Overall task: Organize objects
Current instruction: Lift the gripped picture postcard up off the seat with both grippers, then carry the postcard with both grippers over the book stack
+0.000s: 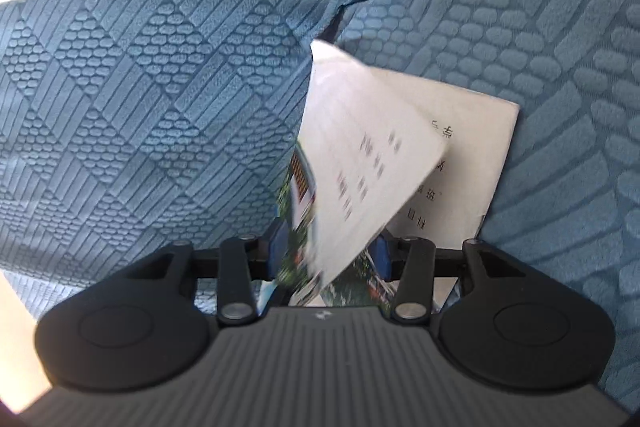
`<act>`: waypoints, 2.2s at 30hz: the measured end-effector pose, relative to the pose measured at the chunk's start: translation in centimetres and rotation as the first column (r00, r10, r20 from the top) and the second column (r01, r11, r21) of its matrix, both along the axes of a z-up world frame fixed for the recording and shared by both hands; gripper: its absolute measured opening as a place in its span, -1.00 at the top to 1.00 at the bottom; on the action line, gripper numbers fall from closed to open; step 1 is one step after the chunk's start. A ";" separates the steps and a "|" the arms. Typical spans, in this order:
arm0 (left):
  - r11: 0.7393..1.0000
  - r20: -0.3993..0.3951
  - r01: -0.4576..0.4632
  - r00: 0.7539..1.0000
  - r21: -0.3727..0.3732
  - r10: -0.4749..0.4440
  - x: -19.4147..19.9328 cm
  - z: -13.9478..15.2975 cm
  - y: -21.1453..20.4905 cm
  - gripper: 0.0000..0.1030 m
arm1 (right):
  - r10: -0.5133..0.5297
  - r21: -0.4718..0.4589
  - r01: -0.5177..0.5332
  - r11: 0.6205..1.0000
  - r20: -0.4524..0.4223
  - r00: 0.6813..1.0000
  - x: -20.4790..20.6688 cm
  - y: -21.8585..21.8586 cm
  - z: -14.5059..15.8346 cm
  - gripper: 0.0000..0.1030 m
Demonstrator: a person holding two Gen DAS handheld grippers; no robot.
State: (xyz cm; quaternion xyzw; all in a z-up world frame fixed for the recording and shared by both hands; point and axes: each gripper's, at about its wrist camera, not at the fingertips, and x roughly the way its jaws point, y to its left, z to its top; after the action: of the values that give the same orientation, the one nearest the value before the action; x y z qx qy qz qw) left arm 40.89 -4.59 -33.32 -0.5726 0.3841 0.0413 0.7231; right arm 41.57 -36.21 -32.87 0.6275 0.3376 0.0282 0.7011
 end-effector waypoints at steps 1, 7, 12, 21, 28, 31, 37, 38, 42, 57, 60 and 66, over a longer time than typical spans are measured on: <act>1.000 0.005 -0.002 1.000 0.000 0.002 -0.2 0.3 0.2 0.97 | -0.009 -0.002 0.009 1.000 0.003 1.000 -0.1 -0.1 0.0 0.08; 1.000 0.019 -0.007 1.000 0.021 0.006 -1.5 1.5 1.4 0.96 | 0.023 -0.007 -0.023 1.000 0.019 1.000 -0.1 -0.1 0.4 0.46; 1.000 0.027 -0.007 1.000 0.003 0.007 -2.5 2.0 2.3 0.94 | 0.065 -0.053 -0.061 0.997 0.079 0.995 -0.7 0.7 2.2 0.77; 0.998 0.055 0.005 0.998 -0.057 -0.002 -5.1 3.6 3.9 0.94 | 0.106 -0.091 -0.094 0.991 0.142 0.984 -4.2 2.1 6.6 0.79; 0.997 0.091 0.013 0.996 -0.082 -0.005 -6.2 7.0 5.8 0.93 | 0.141 -0.160 -0.114 0.980 0.168 0.976 -5.7 4.2 11.9 0.80; 0.997 0.121 0.031 0.992 -0.066 -0.023 -6.9 9.1 6.5 0.92 | 0.151 -0.186 -0.115 0.976 0.189 0.970 -6.4 5.1 14.2 0.80; 0.998 0.157 0.042 0.987 -0.053 -0.033 -9.6 12.5 8.2 0.90 | 0.200 -0.248 -0.144 0.958 0.217 0.955 -7.7 7.7 18.4 0.80; 0.997 0.159 0.039 0.987 -0.064 -0.028 -10.2 12.8 8.6 0.89 | 0.211 -0.254 -0.153 0.955 0.220 0.953 -8.0 8.2 18.9 0.80; 0.997 0.178 0.033 0.984 -0.063 -0.021 -12.6 14.1 10.0 0.89 | 0.244 -0.279 -0.175 0.944 0.236 0.941 -9.1 10.2 20.6 0.80; 1.000 0.185 -0.004 0.983 0.031 -0.002 -20.1 15.4 15.4 0.85 | 0.384 -0.357 -0.290 0.888 0.230 0.894 -11.5 17.4 20.6 0.78; 0.999 0.181 -0.011 0.984 0.038 0.004 -21.2 14.9 16.7 0.85 | 0.411 -0.372 -0.314 0.874 0.217 0.886 -11.6 18.7 20.3 0.77; 0.999 0.168 -0.023 0.986 0.038 0.016 -23.1 13.5 18.7 0.85 | 0.447 -0.402 -0.343 0.849 0.201 0.872 -12.5 21.1 19.1 0.76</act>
State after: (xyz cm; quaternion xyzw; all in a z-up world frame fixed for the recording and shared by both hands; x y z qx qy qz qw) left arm 17.77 14.12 -19.77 -0.5632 0.3153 0.0077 0.7638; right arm 29.12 -15.10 -13.81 0.3963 0.3548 0.2027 0.8222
